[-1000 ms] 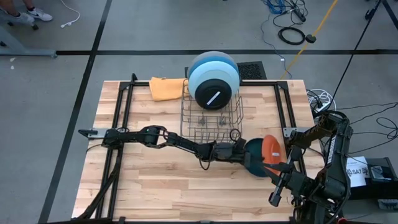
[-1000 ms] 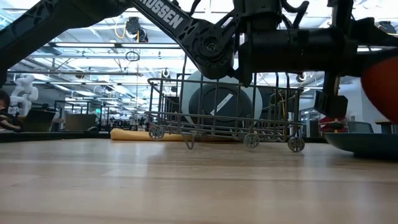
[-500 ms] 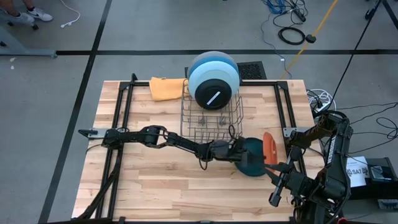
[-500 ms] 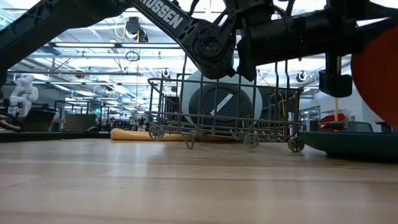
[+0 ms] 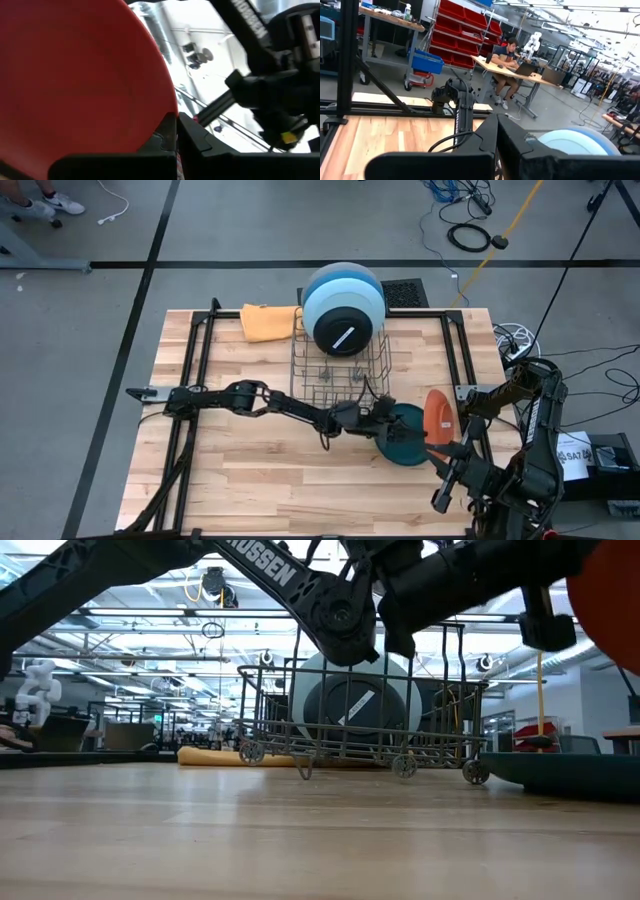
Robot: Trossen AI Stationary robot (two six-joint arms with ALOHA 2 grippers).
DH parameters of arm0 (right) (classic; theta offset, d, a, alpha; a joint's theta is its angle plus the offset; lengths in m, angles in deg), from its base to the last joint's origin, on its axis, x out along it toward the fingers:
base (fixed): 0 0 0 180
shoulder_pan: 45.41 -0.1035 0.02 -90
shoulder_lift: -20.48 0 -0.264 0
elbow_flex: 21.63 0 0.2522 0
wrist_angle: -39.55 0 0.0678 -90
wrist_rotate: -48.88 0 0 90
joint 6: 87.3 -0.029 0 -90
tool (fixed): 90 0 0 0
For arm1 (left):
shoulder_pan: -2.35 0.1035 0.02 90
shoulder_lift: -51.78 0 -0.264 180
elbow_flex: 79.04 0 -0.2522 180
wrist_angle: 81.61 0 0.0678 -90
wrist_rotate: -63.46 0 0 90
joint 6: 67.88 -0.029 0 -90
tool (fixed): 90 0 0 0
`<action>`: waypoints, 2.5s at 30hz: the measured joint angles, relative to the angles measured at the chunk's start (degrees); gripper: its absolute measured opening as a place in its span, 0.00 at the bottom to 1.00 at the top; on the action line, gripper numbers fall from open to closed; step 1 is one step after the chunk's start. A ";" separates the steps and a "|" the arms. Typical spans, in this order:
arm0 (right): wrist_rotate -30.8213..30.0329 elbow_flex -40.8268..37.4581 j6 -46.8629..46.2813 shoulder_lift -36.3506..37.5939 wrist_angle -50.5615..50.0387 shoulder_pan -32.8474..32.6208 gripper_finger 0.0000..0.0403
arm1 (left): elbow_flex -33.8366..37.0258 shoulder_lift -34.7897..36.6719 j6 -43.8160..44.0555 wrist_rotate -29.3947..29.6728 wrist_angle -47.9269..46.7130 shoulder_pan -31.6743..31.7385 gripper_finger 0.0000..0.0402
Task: Sort dishes
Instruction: Put the orange plate into the dish rack
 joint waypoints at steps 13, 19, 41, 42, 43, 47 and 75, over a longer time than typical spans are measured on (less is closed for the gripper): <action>-1.32 0.60 14.12 0.00 10.45 0.00 0.00 | -0.02 4.20 -4.57 -7.92 -0.72 -0.96 0.00; -1.28 2.50 21.93 0.04 16.39 0.00 0.00 | -0.02 6.95 -8.50 -11.25 -4.70 -1.52 0.00; -1.31 16.27 62.04 0.07 36.31 0.13 0.00 | -0.07 16.47 -16.24 -24.33 -13.30 3.60 0.00; -1.32 16.27 62.43 0.07 36.41 0.17 0.00 | -0.07 16.59 -16.60 -24.43 -13.89 3.85 0.00; -1.32 16.27 62.63 0.07 36.55 0.29 0.00 | 0.10 16.85 -17.26 -24.43 -14.19 4.11 0.00; -1.28 16.27 62.79 0.05 36.57 0.55 0.00 | 3.09 20.01 -21.37 -24.26 -17.15 5.62 0.00; 2.32 16.27 66.44 0.07 34.55 13.77 0.00 | 46.62 55.73 -33.57 -49.61 -21.62 29.35 0.00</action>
